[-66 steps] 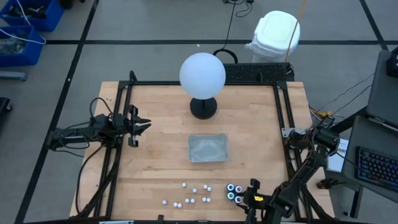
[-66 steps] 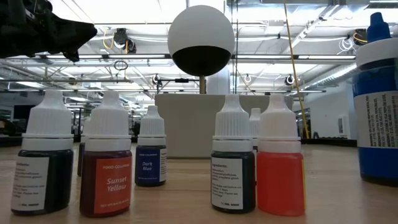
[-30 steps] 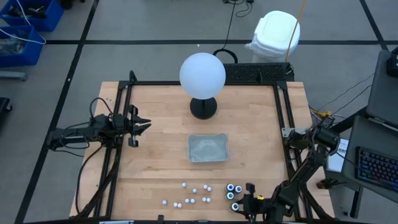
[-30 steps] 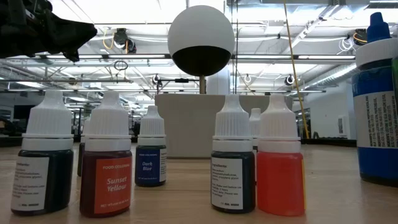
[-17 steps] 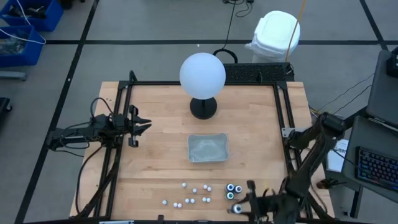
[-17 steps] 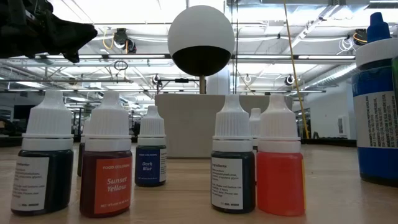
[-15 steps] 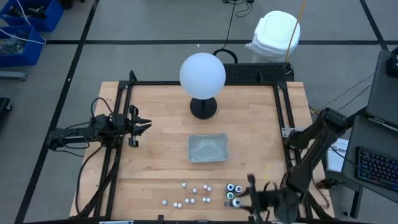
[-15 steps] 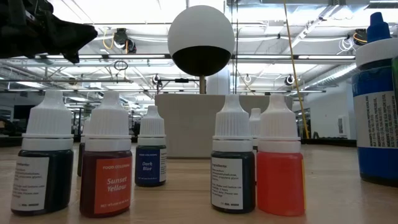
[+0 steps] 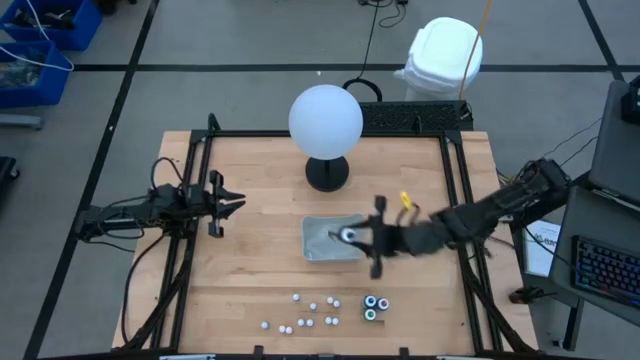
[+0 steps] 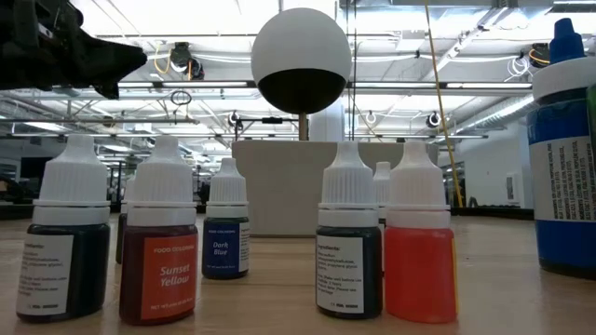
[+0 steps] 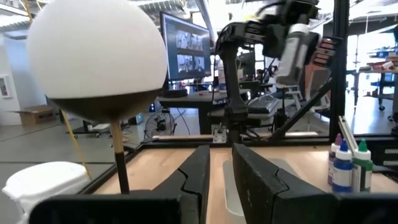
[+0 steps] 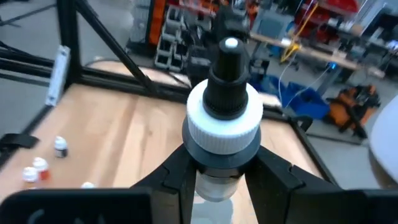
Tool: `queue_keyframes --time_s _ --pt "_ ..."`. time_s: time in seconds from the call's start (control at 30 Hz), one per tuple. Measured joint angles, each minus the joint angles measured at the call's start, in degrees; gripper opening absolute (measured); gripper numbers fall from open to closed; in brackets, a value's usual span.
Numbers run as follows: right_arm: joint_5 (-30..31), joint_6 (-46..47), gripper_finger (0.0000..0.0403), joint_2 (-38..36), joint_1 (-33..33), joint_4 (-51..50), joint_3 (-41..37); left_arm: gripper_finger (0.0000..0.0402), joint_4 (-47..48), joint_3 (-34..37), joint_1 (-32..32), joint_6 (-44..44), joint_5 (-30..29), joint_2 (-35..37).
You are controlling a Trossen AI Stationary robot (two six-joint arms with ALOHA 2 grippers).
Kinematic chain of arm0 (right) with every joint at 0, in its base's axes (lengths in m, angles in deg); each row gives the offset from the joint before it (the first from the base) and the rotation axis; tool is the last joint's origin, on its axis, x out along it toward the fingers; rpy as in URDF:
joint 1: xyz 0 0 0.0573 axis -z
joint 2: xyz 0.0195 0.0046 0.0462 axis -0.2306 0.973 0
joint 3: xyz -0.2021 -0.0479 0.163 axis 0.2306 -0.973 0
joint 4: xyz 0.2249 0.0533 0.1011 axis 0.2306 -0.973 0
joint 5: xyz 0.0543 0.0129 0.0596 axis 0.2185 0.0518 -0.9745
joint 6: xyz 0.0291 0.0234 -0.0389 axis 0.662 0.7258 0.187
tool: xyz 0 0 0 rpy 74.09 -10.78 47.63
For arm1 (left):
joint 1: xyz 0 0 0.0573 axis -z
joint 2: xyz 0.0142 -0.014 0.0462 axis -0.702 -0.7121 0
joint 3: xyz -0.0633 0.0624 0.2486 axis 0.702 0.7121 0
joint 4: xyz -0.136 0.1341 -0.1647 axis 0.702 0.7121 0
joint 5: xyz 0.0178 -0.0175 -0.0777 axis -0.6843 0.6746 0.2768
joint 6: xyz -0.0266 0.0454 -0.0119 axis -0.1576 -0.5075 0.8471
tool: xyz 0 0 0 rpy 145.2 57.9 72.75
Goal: Pick & Place food coloring
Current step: Put the large black food coloring bottle into the gray bin
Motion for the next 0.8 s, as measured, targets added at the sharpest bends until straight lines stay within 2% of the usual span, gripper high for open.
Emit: queue_keyframes --time_s 0.1,0.3,0.8 --pt "-3.64 0.19 0.0109 3.86 5.46 0.28 0.00 0.0076 0.55 0.00 -0.02 0.00 0.00 0.00" --pt "-4.87 1.05 0.0109 12.54 11.07 3.59 -0.02 0.0076 1.01 0.00 -0.01 0.00 0.00 0.00" --pt "-5.16 8.32 0.0109 25.09 11.74 10.83 -0.07 0.0076 0.24 0.00 -0.02 -0.44 -0.02 0.00"
